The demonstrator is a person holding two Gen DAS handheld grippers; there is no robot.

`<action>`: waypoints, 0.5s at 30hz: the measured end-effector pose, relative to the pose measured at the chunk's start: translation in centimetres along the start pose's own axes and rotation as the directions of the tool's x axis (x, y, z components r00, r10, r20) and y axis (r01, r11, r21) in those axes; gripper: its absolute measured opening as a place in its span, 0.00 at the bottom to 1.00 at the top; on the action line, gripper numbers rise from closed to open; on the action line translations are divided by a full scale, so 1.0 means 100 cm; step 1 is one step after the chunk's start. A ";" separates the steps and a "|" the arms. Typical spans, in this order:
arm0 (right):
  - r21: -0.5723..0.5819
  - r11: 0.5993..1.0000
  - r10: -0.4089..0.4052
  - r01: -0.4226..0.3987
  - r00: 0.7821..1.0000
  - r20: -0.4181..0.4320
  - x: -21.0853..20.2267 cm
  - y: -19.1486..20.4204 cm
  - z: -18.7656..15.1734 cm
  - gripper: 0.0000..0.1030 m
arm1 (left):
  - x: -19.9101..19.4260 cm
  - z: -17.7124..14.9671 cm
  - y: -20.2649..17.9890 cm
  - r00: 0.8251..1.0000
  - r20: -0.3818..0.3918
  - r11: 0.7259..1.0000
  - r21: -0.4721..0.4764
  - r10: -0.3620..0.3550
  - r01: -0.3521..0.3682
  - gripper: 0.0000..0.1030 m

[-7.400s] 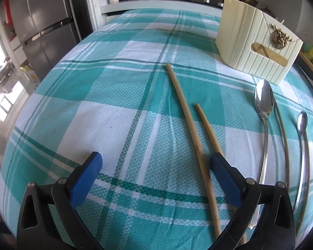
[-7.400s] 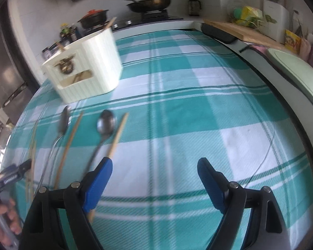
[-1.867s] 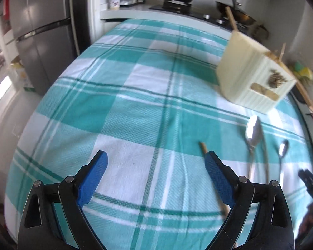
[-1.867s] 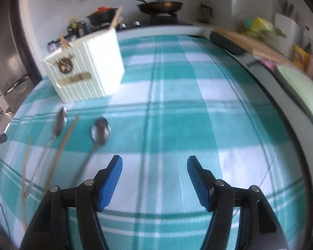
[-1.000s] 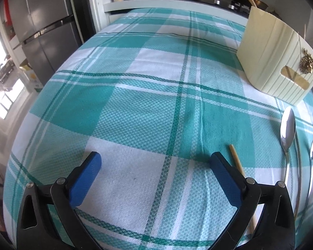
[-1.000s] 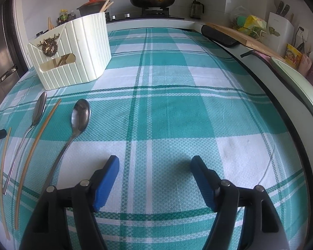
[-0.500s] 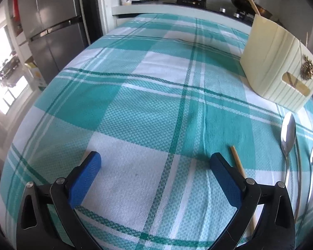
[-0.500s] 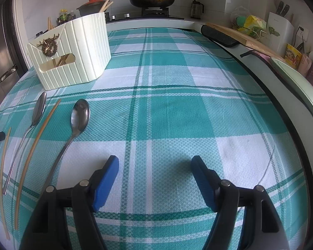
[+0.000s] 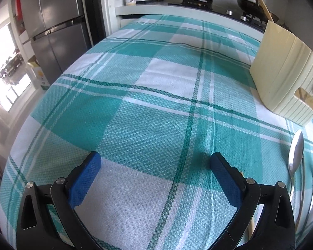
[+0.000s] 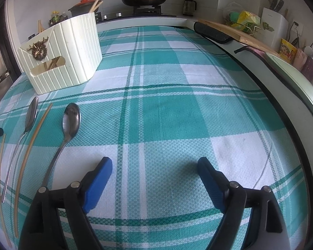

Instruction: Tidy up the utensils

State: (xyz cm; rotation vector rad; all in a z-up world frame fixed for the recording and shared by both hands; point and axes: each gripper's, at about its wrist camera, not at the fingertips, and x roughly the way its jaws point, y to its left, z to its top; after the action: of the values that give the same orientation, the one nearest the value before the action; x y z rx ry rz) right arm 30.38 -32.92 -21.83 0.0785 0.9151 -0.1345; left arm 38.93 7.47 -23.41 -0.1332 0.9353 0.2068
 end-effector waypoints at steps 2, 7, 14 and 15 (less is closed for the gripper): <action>-0.032 0.999 0.010 -0.011 1.000 -0.024 0.005 0.007 0.000 1.00 | 0.000 0.000 0.000 1.000 0.000 1.000 0.001 0.001 -0.001 1.00; -0.037 0.999 0.007 -0.008 1.000 -0.020 0.005 0.009 0.000 1.00 | -0.001 0.000 0.000 1.000 0.000 1.000 0.001 0.001 -0.001 1.00; -0.053 0.998 0.023 -0.024 0.999 -0.022 0.004 0.008 0.000 1.00 | 0.000 0.001 0.001 1.000 0.000 1.000 0.001 -0.001 0.001 1.00; -0.073 0.996 0.040 -0.041 0.999 -0.024 0.004 0.008 0.000 1.00 | -0.001 0.000 0.000 1.000 0.000 1.000 0.001 0.000 0.000 1.00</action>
State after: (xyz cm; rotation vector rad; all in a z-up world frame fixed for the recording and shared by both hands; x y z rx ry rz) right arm 30.71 -32.21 -22.14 0.0301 0.9395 -0.0621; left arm 38.90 7.46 -23.37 -0.1327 0.9355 0.2060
